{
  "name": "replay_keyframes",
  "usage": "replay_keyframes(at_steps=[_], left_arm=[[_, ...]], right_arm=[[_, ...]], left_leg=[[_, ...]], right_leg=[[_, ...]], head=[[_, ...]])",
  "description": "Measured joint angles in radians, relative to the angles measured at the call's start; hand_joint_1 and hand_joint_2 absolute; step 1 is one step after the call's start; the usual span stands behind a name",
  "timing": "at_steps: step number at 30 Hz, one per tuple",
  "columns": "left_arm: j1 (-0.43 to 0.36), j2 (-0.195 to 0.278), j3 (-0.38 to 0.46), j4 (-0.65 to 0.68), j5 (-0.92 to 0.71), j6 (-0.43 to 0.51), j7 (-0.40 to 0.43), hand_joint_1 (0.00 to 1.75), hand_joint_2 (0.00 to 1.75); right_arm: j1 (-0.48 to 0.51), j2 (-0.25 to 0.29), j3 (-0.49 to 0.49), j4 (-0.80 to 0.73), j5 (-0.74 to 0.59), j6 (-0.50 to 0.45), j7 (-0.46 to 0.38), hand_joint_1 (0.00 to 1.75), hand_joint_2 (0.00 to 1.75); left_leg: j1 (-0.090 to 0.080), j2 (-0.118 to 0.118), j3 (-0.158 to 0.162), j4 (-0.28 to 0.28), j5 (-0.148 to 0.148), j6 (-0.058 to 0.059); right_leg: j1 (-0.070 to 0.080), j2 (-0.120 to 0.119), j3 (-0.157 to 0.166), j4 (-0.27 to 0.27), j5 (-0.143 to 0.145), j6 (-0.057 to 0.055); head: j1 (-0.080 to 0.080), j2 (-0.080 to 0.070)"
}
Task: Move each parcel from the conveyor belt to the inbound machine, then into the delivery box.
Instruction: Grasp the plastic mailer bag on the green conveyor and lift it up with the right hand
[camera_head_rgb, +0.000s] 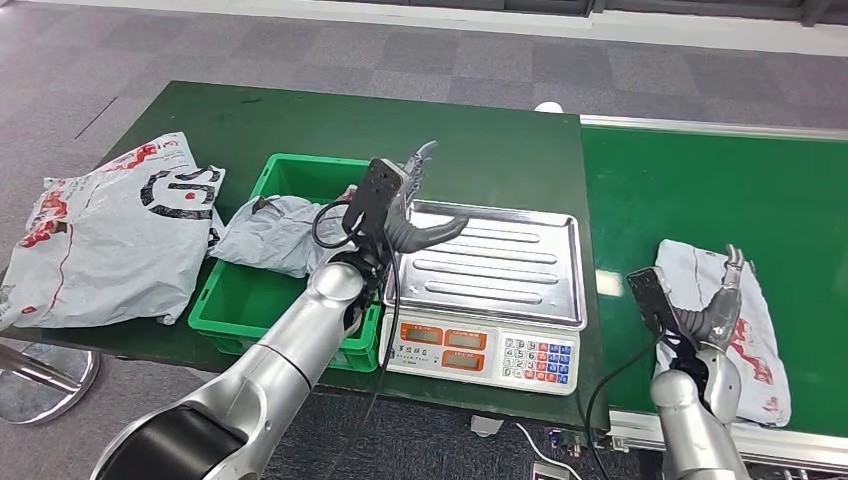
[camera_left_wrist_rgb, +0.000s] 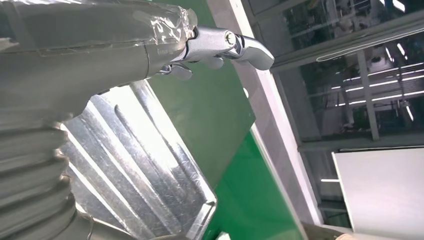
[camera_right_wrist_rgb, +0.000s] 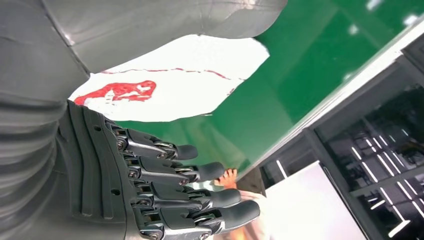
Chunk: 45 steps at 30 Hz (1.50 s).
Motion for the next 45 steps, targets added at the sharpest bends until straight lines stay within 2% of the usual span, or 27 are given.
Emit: replay_keyframes(at_steps=[4, 8, 13, 15, 19, 21, 25, 28, 31, 37, 45], left_arm=[[-0.003, 0.000, -0.004, 0.013, 0.000, 0.000, -0.001, 0.00, 1.75], [-0.005, 0.001, -0.006, 0.023, 0.005, 0.004, -0.010, 0.00, 1.75], [-0.011, 0.005, -0.007, 0.036, 0.019, 0.016, -0.021, 0.00, 1.75], [-0.011, 0.010, -0.008, 0.036, 0.020, 0.019, -0.023, 0.00, 1.75], [-0.005, 0.023, -0.008, 0.031, 0.021, 0.022, -0.029, 0.00, 1.75], [-0.001, 0.029, -0.008, 0.025, 0.022, 0.025, -0.030, 0.00, 1.75], [0.010, 0.041, -0.008, 0.011, 0.022, 0.029, -0.027, 0.00, 1.75], [0.023, 0.049, -0.007, -0.002, 0.017, 0.030, -0.022, 0.00, 1.75], [0.036, 0.056, -0.007, -0.013, 0.012, 0.033, -0.020, 0.00, 1.75], [0.051, 0.066, -0.003, -0.027, 0.006, 0.033, -0.021, 0.00, 1.75], [0.065, 0.074, 0.006, -0.043, -0.001, 0.043, -0.016, 0.00, 1.75]], right_arm=[[0.000, 0.002, -0.015, 0.015, 0.061, -0.001, 0.030, 0.00, 1.75], [-0.012, -0.001, -0.058, 0.063, 0.233, -0.001, 0.140, 0.00, 1.75], [-0.089, -0.033, -0.073, 0.235, 0.302, 0.041, 0.255, 0.00, 1.75], [-0.116, -0.044, -0.069, 0.290, 0.335, 0.125, 0.321, 0.00, 1.75], [-0.171, -0.064, -0.025, 0.377, 0.438, 0.398, 0.486, 0.00, 1.75], [-0.197, -0.075, 0.008, 0.412, 0.477, 0.500, 0.530, 0.02, 1.75], [-0.233, -0.105, 0.069, 0.460, 0.493, 0.654, 0.532, 1.75, 1.75], [-0.238, -0.126, 0.099, 0.472, 0.469, 0.737, 0.477, 1.75, 1.75], [-0.239, -0.148, 0.121, 0.477, 0.451, 0.764, 0.441, 1.75, 1.75], [-0.243, -0.171, 0.149, 0.482, 0.439, 0.771, 0.428, 1.75, 1.75], [-0.244, -0.171, 0.161, 0.493, 0.414, 0.747, 0.435, 1.75, 1.75]], left_leg=[[0.000, 0.000, 0.000, 0.000, 0.000, 0.000], [0.000, 0.000, 0.000, 0.000, 0.000, 0.000], [0.000, 0.001, 0.000, 0.000, 0.000, 0.000], [0.000, 0.000, 0.000, 0.000, 0.000, 0.000], [0.000, 0.000, 0.000, 0.000, 0.001, 0.000], [0.000, 0.000, 0.000, 0.000, 0.001, 0.000], [0.000, -0.002, 0.000, 0.000, 0.001, 0.000], [0.000, -0.002, 0.000, 0.000, 0.000, 0.001], [0.000, -0.002, 0.001, 0.001, 0.000, 0.001], [0.000, -0.002, 0.003, 0.001, 0.000, 0.002], [0.000, -0.003, 0.003, 0.001, 0.000, 0.002]], right_leg=[[0.000, 0.000, 0.000, 0.000, 0.000, 0.000], [0.000, 0.000, 0.000, 0.000, 0.000, 0.000], [0.000, 0.000, 0.000, 0.000, 0.000, 0.000], [0.000, -0.001, 0.001, 0.000, 0.000, 0.000], [0.000, -0.001, 0.001, 0.000, 0.000, 0.000], [0.000, -0.001, 0.001, 0.000, 0.000, 0.000], [0.000, -0.002, 0.001, 0.000, 0.000, 0.000], [0.000, -0.003, 0.002, 0.000, 0.000, 0.001], [0.000, -0.003, 0.004, -0.001, -0.001, 0.001], [0.000, -0.004, 0.006, -0.001, -0.001, 0.001], [0.000, -0.004, 0.007, -0.001, -0.001, 0.001]], head=[[0.000, 0.000], [0.000, 0.000], [0.000, 0.000], [0.000, 0.000], [0.000, 0.000], [0.000, 0.000], [0.000, 0.000], [0.000, 0.000], [0.000, 0.000], [0.000, 0.000], [0.000, 0.000]])
